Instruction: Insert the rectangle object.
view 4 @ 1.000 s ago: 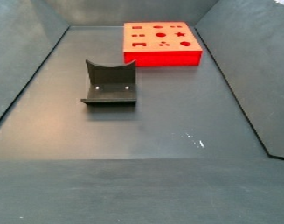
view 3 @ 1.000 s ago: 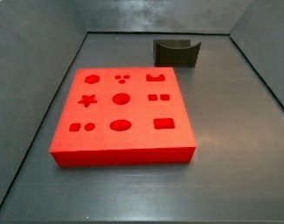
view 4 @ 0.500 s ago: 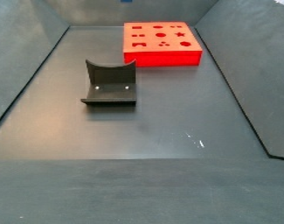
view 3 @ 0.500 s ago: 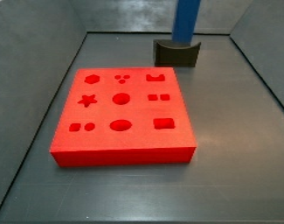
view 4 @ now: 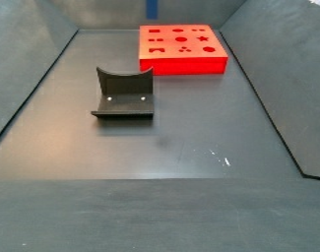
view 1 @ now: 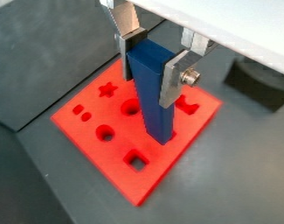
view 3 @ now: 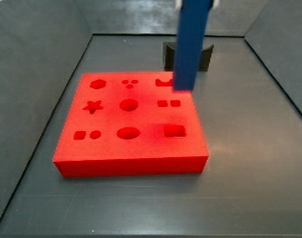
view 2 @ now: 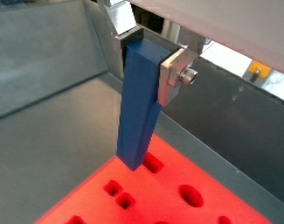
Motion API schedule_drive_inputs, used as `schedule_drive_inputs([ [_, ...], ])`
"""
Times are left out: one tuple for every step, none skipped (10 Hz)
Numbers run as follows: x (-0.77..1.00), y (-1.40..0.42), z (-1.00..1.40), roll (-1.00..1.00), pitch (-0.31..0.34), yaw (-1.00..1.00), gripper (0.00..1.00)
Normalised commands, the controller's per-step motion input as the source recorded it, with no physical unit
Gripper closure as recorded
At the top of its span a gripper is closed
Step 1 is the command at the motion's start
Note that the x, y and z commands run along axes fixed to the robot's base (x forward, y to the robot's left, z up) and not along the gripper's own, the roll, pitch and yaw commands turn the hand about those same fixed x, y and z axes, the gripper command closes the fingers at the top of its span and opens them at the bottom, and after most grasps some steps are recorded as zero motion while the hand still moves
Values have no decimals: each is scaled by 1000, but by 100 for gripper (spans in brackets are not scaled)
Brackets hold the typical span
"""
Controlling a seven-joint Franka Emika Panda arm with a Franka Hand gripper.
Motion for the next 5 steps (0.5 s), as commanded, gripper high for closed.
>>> schedule_drive_inputs([
  [-466, -946, -380, 156, -167, 220, 100],
  [-203, -640, -17, 50, -99, 177, 100],
  [-54, 0, 0, 36, 0, 54, 100],
  [0, -6, -249, 0, -6, 0, 100],
  [266, -137, -520, 103, -3, -3, 100],
])
